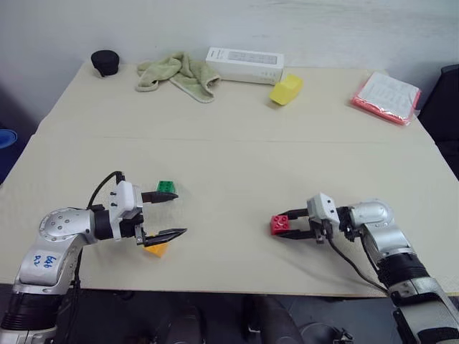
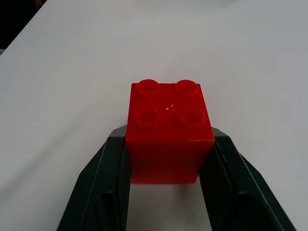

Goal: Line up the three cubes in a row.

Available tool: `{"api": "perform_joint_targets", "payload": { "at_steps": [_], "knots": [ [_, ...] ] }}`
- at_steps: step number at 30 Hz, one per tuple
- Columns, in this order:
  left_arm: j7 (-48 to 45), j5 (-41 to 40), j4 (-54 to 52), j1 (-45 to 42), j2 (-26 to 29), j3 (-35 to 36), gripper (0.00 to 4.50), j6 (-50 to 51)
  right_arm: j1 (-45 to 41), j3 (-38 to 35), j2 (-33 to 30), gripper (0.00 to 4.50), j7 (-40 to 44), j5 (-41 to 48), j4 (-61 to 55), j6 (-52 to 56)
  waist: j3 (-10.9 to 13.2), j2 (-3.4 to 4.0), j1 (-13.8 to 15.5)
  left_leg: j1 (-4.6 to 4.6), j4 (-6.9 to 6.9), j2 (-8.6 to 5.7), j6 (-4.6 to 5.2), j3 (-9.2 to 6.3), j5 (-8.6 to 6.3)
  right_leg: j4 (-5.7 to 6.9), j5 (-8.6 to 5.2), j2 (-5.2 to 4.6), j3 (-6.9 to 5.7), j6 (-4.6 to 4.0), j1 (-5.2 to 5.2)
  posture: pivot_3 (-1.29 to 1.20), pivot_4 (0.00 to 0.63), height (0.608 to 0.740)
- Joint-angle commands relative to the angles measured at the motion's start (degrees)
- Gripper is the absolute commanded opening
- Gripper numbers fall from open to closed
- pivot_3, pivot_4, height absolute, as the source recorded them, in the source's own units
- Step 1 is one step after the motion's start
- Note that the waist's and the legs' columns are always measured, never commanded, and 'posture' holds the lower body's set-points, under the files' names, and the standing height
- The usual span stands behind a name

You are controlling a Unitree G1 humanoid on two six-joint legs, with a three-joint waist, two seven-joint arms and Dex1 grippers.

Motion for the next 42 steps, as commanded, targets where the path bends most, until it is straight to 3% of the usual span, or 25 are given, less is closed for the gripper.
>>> {"api": "perform_joint_targets", "payload": {
  "at_steps": [1,6,10,15,19,23,28,31,37,42],
  "knots": [
    [0.8,-1.0,-0.9,0.0,1.6,3.7,4.50,0.5,-0.6,0.3,0.9,1.49,2.5,0.3,0.1,-1.4,0.0,0.01,0.0,0.00,0.00,0.03,-0.02,0.00,-0.01,0.00,0.00,0.01,0.00,0.00,0.00,0.00,0.150,0.740],
    [-1.4,0.2,2.2,2.8,4.8,6.5,4.50,-0.7,-1.4,-1.5,-0.1,3.11,2.9,1.3,-2.8,-2.1,0.0,0.05,-0.1,-0.01,-0.01,0.03,-0.05,0.01,-0.03,0.00,-0.01,0.00,0.00,-0.01,-0.04,0.00,0.150,0.740],
    [0.0,-1.4,4.5,5.9,4.8,11.8,4.50,-0.6,2.3,-5.3,-3.0,4.37,0.8,5.1,-12.4,0.8,0.1,0.13,0.1,-0.04,-0.02,0.05,-0.07,-0.01,-0.05,-0.01,-0.01,-0.01,0.00,-0.03,-0.08,0.00,0.150,0.740],
    [1.5,0.0,14.2,13.2,4.8,21.0,4.50,-2.8,14.7,-13.8,-7.1,4.44,-6.6,10.6,-27.6,6.8,0.1,0.12,0.3,-0.07,-0.07,0.06,-0.05,-0.02,-0.16,-0.14,-0.03,-0.03,-0.06,-0.04,-0.07,0.00,0.150,0.740],
    [1.7,0.4,25.5,15.9,5.1,25.3,4.50,-5.5,27.4,-20.0,-2.4,4.44,-13.0,17.3,-38.2,6.9,0.1,0.10,0.3,-0.03,-0.07,0.06,0.25,-0.06,-0.35,-0.11,-0.03,-0.05,-0.07,-0.05,-0.03,0.00,0.150,0.740],
    [1.5,-1.5,28.3,12.6,5.2,24.7,4.50,-3.6,34.5,-22.1,2.0,4.44,-17.7,21.4,-44.5,8.0,0.1,0.11,0.3,0.02,-0.10,0.06,0.21,-0.08,-0.38,-0.06,-0.03,-0.06,-0.09,-0.06,0.00,0.00,0.150,0.740],
    [-2.8,-4.0,25.5,2.6,5.4,17.3,4.50,3.1,33.6,-21.6,3.3,4.44,-21.1,16.6,-44.3,4.2,0.0,0.01,0.8,0.02,-0.07,-0.04,0.24,-0.09,-0.35,-0.03,0.01,-0.20,-0.11,-0.08,0.02,0.00,0.150,0.740],
    [-4.8,-1.0,28.4,-6.9,4.5,10.6,4.50,1.8,32.8,-20.7,3.4,4.44,-22.0,15.8,-44.2,3.8,0.0,0.01,1.1,0.00,-0.09,-0.03,0.08,-0.06,-0.30,-0.03,0.00,-0.15,-0.11,-0.09,-0.02,0.00,0.150,0.740],
    [-10.8,10.9,46.9,-28.1,0.0,-4.2,4.50,-10.8,30.7,-19.1,2.6,4.44,-23.9,14.1,-44.3,4.6,0.0,-0.01,1.5,-0.03,0.02,-0.07,-0.03,0.12,-0.20,-0.01,0.01,0.02,-0.07,-0.05,-0.04,0.00,0.150,0.740],
    [-14.8,16.7,60.7,-39.1,-3.8,-10.0,4.50,-18.6,30.8,-19.7,1.0,4.44,-25.5,13.9,-46.5,6.4,0.0,-0.03,1.5,-0.04,0.10,0.08,-0.05,0.33,-0.20,-0.03,0.02,0.33,-0.06,-0.04,-0.11,0.00,0.150,0.740]
  ]
}}
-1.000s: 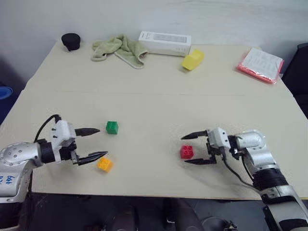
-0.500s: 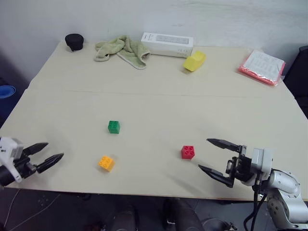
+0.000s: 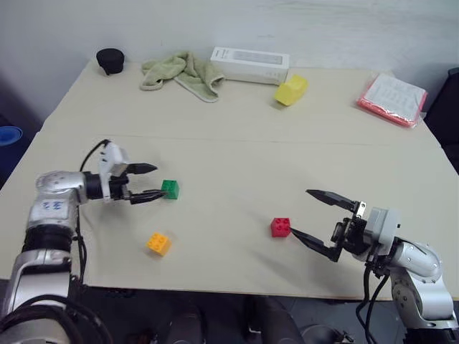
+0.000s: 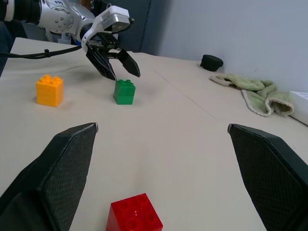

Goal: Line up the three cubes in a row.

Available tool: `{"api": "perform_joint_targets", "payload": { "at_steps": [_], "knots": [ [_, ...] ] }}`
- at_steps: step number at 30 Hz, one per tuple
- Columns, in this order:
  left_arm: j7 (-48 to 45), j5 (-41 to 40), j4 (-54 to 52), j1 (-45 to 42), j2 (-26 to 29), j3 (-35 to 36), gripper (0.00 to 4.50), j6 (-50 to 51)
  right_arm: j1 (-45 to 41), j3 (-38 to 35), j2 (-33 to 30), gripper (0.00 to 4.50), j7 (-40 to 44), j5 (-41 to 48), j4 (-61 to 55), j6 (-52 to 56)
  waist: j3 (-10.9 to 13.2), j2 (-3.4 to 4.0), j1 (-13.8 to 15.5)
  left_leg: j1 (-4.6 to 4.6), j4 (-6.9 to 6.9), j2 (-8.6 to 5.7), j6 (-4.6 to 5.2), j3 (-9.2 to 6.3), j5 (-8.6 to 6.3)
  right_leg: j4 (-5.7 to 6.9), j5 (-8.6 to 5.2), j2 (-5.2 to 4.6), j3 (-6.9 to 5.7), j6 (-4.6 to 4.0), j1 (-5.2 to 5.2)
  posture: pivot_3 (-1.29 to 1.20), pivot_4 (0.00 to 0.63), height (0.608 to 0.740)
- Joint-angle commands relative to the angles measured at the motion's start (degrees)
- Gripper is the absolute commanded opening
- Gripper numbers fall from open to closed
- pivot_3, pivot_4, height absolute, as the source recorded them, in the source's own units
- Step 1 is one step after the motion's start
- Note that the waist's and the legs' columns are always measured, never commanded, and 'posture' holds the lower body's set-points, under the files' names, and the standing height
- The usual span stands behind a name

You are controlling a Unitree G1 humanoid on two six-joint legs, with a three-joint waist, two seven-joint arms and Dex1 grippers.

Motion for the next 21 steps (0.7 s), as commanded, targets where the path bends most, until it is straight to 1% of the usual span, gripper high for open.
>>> {"api": "perform_joint_targets", "payload": {
  "at_steps": [1,3,6,13,14,16,18,21],
  "knots": [
    [-2.9,3.7,7.3,-5.2,-1.0,-2.4,4.50,-5.7,0.6,-1.6,-1.6,4.44,-1.4,0.5,-4.0,0.9,0.0,-0.02,0.0,-0.02,0.01,0.03,0.00,0.02,0.00,-0.01,0.00,0.03,-0.01,0.00,-0.02,0.00,0.150,0.740],
    [-4.2,5.4,10.9,-7.1,-2.1,-3.6,4.50,-8.6,1.5,-2.1,-2.1,4.44,-2.0,0.5,-5.0,1.2,0.0,-0.02,0.0,-0.01,0.03,0.04,-0.01,0.04,-0.01,-0.02,0.00,0.06,0.00,0.00,-0.02,0.00,0.150,0.740],
    [-4.0,7.1,15.4,-9.1,-3.6,-4.1,3.87,-11.5,2.7,-2.5,-2.4,4.50,-3.4,0.2,-6.5,1.6,0.0,-0.02,0.0,0.03,0.02,0.07,-0.01,0.08,-0.01,-0.01,0.00,0.09,0.01,0.01,-0.01,0.00,0.150,0.740],
    [-6.4,11.1,19.3,-10.5,-2.3,-5.7,1.67,-17.0,4.8,-3.1,-2.6,4.50,-4.9,-0.2,-8.4,1.8,0.0,-0.04,0.0,0.03,0.06,0.08,-0.01,0.08,-0.01,0.01,0.01,0.11,0.00,0.01,-0.02,0.00,0.150,0.740],
    [-6.6,11.5,19.5,-10.6,-2.1,-5.8,1.49,-17.8,5.0,-3.2,-2.6,4.50,-4.9,-0.3,-8.4,1.7,0.0,-0.04,0.0,0.03,0.06,0.09,-0.01,0.06,-0.01,0.00,0.01,0.11,0.01,0.01,-0.01,0.00,0.150,0.740],
    [-8.5,10.4,18.1,-11.5,-2.7,-5.2,1.51,-17.4,5.6,-3.7,-2.8,4.50,-4.9,-0.3,-8.4,1.4,0.0,-0.04,0.1,0.02,0.06,0.08,-0.01,0.08,-0.01,0.01,0.01,0.10,0.02,0.02,-0.02,0.00,0.150,0.740],
    [-11.7,8.2,13.7,-12.2,-4.4,-5.0,1.51,-15.3,6.1,-4.6,-3.1,4.50,-4.6,-0.1,-8.3,1.4,0.0,-0.04,0.1,0.01,0.08,0.08,0.00,0.07,-0.01,0.01,0.01,0.10,0.00,0.02,-0.01,0.00,0.150,0.740],
    [-15.2,6.1,2.8,-10.7,-6.4,-6.5,1.51,-8.8,7.0,-5.9,-4.0,4.50,-4.0,0.3,-8.0,1.3,0.0,-0.07,0.5,-0.04,0.13,0.05,0.03,0.00,-0.02,-0.01,0.01,0.12,0.01,0.02,0.02,0.00,0.150,0.740]
  ]
}}
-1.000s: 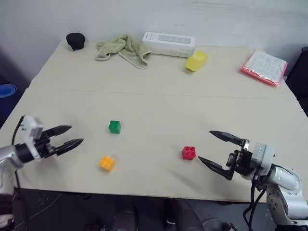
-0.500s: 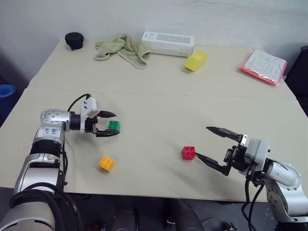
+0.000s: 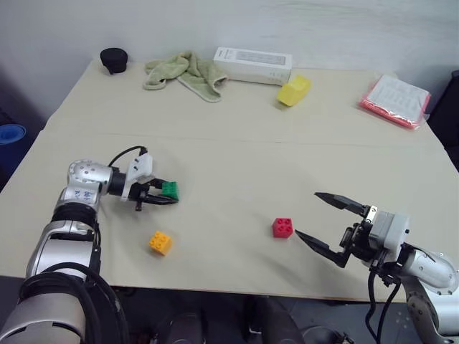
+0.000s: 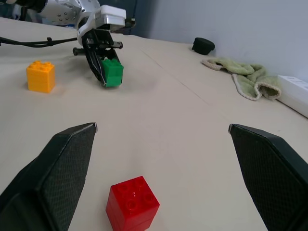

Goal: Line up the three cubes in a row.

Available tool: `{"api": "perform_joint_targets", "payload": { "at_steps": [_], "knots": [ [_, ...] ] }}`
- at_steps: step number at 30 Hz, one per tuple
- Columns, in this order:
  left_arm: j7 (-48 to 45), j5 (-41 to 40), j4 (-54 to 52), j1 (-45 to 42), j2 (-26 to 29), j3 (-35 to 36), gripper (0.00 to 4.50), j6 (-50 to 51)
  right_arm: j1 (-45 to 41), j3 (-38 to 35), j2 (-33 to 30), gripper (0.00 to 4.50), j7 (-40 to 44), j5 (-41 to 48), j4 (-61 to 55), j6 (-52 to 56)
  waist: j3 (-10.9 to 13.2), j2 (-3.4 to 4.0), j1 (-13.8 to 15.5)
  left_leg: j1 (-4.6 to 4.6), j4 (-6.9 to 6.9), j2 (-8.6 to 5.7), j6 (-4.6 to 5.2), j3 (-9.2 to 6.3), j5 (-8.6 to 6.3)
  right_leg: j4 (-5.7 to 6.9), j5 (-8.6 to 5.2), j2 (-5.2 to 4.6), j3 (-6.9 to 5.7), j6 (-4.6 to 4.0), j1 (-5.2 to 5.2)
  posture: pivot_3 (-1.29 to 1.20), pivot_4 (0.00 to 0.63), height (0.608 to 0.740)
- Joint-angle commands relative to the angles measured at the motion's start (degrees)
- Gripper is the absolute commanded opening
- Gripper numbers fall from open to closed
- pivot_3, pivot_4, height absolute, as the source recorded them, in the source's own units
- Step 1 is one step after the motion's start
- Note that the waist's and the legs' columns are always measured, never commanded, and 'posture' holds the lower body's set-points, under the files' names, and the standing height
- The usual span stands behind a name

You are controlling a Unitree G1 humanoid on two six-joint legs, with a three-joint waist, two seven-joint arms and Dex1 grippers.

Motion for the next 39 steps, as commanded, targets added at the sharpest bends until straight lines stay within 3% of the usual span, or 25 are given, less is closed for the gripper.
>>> {"api": "perform_joint_targets", "payload": {
  "at_steps": [1,4,7,12,16,22,32,39],
  "knots": [
    [-4.4,-4.1,-16.4,1.1,-1.7,-1.8,1.51,8.6,1.3,-3.5,-1.8,4.50,0.9,1.5,-1.5,-0.9,0.0,-0.01,0.1,-0.04,0.03,0.00,0.02,-0.04,-0.01,0.00,0.01,-0.02,0.06,0.01,0.00,0.00,0.150,0.740],
    [-2.0,-5.6,-35.3,4.9,-3.1,-6.1,1.51,22.0,2.9,-5.6,-3.1,4.50,2.4,2.4,-1.0,-0.9,0.0,-0.01,-0.1,-0.06,-0.01,0.02,0.03,-0.03,-0.02,0.10,0.04,-0.04,0.23,0.08,0.02,0.00,0.150,0.740],
    [1.3,-3.7,-47.7,8.5,-2.9,-10.8,1.51,30.3,4.0,-7.0,-4.0,4.50,3.8,2.9,-0.4,-0.9,0.0,-0.01,-0.5,-0.01,0.01,0.02,0.02,-0.01,-0.01,0.06,0.05,-0.01,0.32,0.09,0.04,0.00,0.150,0.740],
    [7.8,-1.8,-58.5,11.3,-4.7,-15.2,1.51,40.3,4.6,-8.2,-4.2,4.50,4.8,2.9,0.1,-1.2,0.0,0.00,-0.6,0.17,-0.01,0.05,-0.09,0.12,0.08,0.12,0.05,0.20,0.73,0.08,0.03,0.00,0.150,0.740],
    [13.7,2.4,-61.5,14.6,-4.7,-19.1,1.51,43.1,5.1,-8.0,-3.5,4.50,4.2,2.4,-0.4,-1.7,0.0,0.02,-0.5,0.25,-0.06,0.05,-0.12,0.17,0.10,0.16,0.05,0.24,0.89,0.08,0.03,0.00,0.150,0.740],
    [19.6,5.5,-58.0,15.4,-7.3,-21.2,1.51,39.4,6.1,-7.2,-2.4,4.50,3.0,1.8,-1.0,-2.8,0.0,0.01,-0.2,0.19,-0.02,0.03,-0.09,0.15,0.10,0.14,0.04,0.19,0.87,0.08,0.01,0.00,0.150,0.740],
    [18.4,5.1,-55.9,14.9,-8.2,-22.1,1.51,38.2,6.0,-7.0,-2.3,4.50,2.7,1.6,-0.3,-3.7,0.0,0.02,-0.2,0.21,-0.02,0.03,-0.08,0.15,0.10,0.14,0.04,0.20,0.86,0.08,0.03,0.00,0.150,0.740],
    [17.2,3.1,-58.4,14.6,-8.0,-20.5,3.72,41.2,5.8,-6.6,-2.1,4.50,3.0,1.4,0.8,-4.6,0.0,0.01,-0.2,0.20,-0.01,0.02,-0.09,0.15,0.10,0.14,0.04,0.20,0.86,0.08,0.02,0.00,0.150,0.740]
  ]
}}
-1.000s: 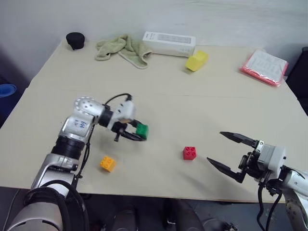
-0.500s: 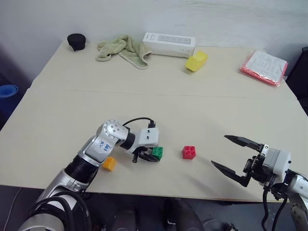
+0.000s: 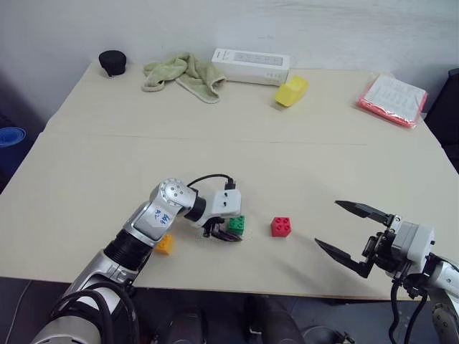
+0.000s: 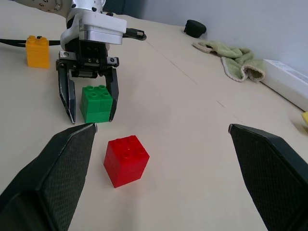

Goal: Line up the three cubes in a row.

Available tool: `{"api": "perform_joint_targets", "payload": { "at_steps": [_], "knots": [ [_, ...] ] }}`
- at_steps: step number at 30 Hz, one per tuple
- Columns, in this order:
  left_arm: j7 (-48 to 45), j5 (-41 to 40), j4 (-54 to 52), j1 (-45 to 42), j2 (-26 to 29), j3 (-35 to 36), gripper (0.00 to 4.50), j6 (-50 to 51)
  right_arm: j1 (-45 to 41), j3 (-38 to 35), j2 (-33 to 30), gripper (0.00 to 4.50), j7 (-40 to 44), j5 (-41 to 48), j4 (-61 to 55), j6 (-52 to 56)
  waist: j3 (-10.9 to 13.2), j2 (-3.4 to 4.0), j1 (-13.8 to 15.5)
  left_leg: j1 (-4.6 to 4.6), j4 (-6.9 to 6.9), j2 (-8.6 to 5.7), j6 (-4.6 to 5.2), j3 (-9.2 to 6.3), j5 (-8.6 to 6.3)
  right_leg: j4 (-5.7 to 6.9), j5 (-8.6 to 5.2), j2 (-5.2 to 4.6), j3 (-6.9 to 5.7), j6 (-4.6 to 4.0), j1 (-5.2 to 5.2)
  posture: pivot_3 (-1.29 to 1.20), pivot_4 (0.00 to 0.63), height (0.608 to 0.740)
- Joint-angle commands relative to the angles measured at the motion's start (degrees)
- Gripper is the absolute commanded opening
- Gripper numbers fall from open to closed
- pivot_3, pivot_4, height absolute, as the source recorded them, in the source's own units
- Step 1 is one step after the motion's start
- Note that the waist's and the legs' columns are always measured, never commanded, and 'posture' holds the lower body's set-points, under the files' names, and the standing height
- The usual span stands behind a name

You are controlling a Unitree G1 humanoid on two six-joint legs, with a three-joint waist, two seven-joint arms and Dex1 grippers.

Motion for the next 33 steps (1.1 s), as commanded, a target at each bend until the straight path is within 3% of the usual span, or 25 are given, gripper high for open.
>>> {"api": "perform_joint_targets", "payload": {
  "at_steps": [1,3,10,14,20,23,29,33],
  "knots": [
    [-0.6,-1.8,-2.8,-0.5,0.4,1.0,3.99,0.6,-0.1,-0.4,0.5,4.50,0.0,0.3,-0.1,-1.3,0.0,0.00,0.0,0.00,0.00,0.00,0.00,0.00,0.00,0.00,0.00,0.00,0.00,0.00,0.00,0.00,0.150,0.740],
    [-1.1,-3.5,-3.6,-0.9,0.7,2.7,4.48,-0.7,-0.2,-0.2,0.6,4.50,0.1,0.2,0.3,-1.6,0.0,0.00,-0.1,0.00,0.00,0.01,0.00,0.00,0.00,0.01,0.00,0.00,0.00,0.00,0.00,0.00,0.150,0.740],
    [-7.4,-12.5,-4.1,-1.4,4.8,10.6,4.48,-5.1,-0.7,0.2,0.4,4.50,1.9,0.4,2.4,-2.3,0.0,0.00,-0.2,0.02,0.00,0.03,-0.03,0.01,0.02,0.02,0.00,0.00,0.00,0.00,-0.01,0.00,0.150,0.740],
    [-9.9,-23.5,-1.4,-0.7,6.1,23.3,4.48,-9.0,-2.2,0.2,0.1,4.50,3.5,2.0,3.8,-2.2,0.0,0.00,-0.3,-0.01,0.05,0.05,-0.02,0.00,0.01,0.02,0.00,0.00,-0.01,0.00,-0.01,0.00,0.150,0.740],
    [-13.7,-20.7,16.2,10.9,19.7,34.5,4.48,-23.4,-6.4,4.9,1.4,4.50,5.9,1.6,4.2,-2.9,0.0,0.03,-1.8,0.50,-0.22,0.06,-0.10,0.17,0.00,0.25,-0.12,-0.01,0.08,-0.18,0.07,0.00,0.150,0.740],
    [-14.0,-20.7,22.8,15.1,24.4,37.3,4.48,-23.5,-7.5,7.6,1.9,4.50,7.1,2.0,3.7,-2.1,0.0,-0.05,-1.6,0.50,-0.22,0.11,-0.14,0.15,-0.02,0.29,-0.15,-0.01,0.05,-0.23,0.06,0.00,0.150,0.740],
    [-13.5,-21.3,32.2,22.1,29.2,43.6,4.48,-26.9,-9.1,13.1,2.0,4.50,7.7,1.2,1.6,-0.4,0.0,-0.09,-1.0,0.44,-0.19,0.10,0.11,0.15,-0.26,0.23,-0.15,-0.12,0.03,-0.23,0.05,0.00,0.150,0.740],
    [-17.0,-23.1,26.7,27.5,29.6,43.8,4.48,-27.0,-9.4,14.3,1.6,4.50,7.5,1.6,1.1,0.5,0.0,-0.09,-0.8,0.44,-0.20,0.10,0.17,0.16,-0.34,0.23,-0.15,-0.15,0.03,-0.24,0.03,0.00,0.150,0.740]
  ]
}}
